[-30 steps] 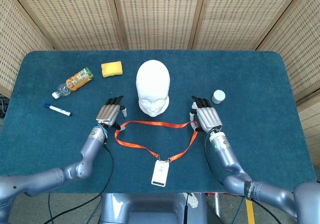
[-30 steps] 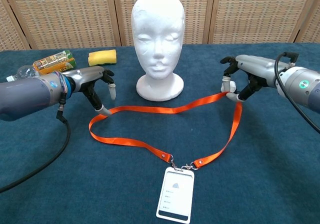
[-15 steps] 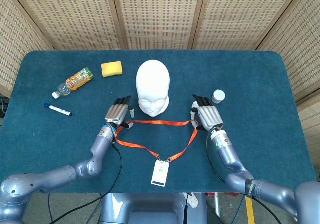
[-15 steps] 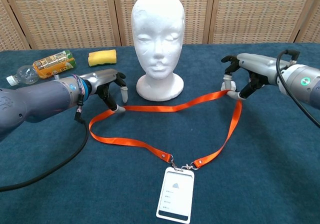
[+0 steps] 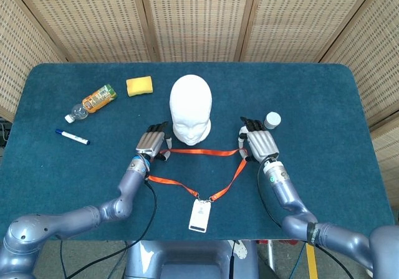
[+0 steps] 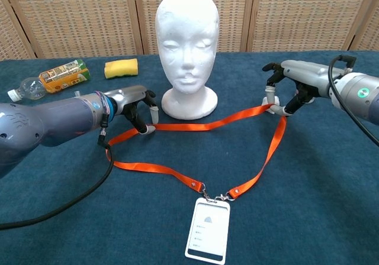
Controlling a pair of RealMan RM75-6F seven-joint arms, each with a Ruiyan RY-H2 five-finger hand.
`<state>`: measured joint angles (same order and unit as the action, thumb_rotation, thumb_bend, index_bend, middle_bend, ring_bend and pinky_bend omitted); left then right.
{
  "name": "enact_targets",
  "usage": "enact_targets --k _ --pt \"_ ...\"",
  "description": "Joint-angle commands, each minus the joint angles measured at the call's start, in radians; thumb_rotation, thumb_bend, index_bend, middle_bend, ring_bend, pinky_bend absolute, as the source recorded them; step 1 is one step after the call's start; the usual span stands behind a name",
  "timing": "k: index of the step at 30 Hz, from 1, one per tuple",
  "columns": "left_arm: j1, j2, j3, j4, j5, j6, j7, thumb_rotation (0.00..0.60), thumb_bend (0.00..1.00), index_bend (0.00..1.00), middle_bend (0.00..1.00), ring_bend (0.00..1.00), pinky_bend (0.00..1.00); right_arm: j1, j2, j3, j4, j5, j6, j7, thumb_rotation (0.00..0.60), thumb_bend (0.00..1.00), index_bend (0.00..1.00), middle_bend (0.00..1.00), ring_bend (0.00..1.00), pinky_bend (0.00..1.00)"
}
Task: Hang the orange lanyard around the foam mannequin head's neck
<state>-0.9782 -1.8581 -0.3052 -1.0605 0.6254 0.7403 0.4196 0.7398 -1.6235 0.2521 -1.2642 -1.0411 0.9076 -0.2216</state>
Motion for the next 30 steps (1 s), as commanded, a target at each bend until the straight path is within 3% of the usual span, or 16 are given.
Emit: enact_targets --k 1,6,14,20,30 --pt "-0.003 -0.003 0.002 0.002 -0.003 -0.002 0.001 0.600 0.39 0.53 0.00 0.00 0.00 0.000 0.001 0.001 -0.002 0.001 0.001 0.000 0.600 0.44 0.69 0.02 0.00 0.00" --pt "-0.009 -0.014 0.004 0.013 -0.004 0.000 -0.001 0.600 0.40 0.56 0.00 0.00 0.00 0.001 0.004 0.001 -0.006 0.002 0.003 -0.003 0.600 0.44 0.69 0.02 0.00 0.00" --pt "-0.005 -0.034 0.012 0.038 0.006 0.015 -0.008 0.600 0.47 0.69 0.00 0.00 0.00 -0.001 0.004 -0.002 -0.006 0.001 0.002 0.006 0.600 0.44 0.70 0.02 0.00 0.00" --pt "0.009 -0.030 0.016 0.036 0.059 0.035 -0.038 0.600 0.48 0.72 0.00 0.00 0.00 -0.012 0.014 -0.014 -0.025 -0.013 0.012 0.014 0.600 0.44 0.70 0.02 0.00 0.00" --pt "0.136 0.019 0.080 -0.064 0.310 0.215 -0.209 0.600 0.50 0.74 0.00 0.00 0.00 -0.052 0.081 -0.029 -0.151 -0.076 0.072 0.041 0.600 0.44 0.71 0.02 0.00 0.00"
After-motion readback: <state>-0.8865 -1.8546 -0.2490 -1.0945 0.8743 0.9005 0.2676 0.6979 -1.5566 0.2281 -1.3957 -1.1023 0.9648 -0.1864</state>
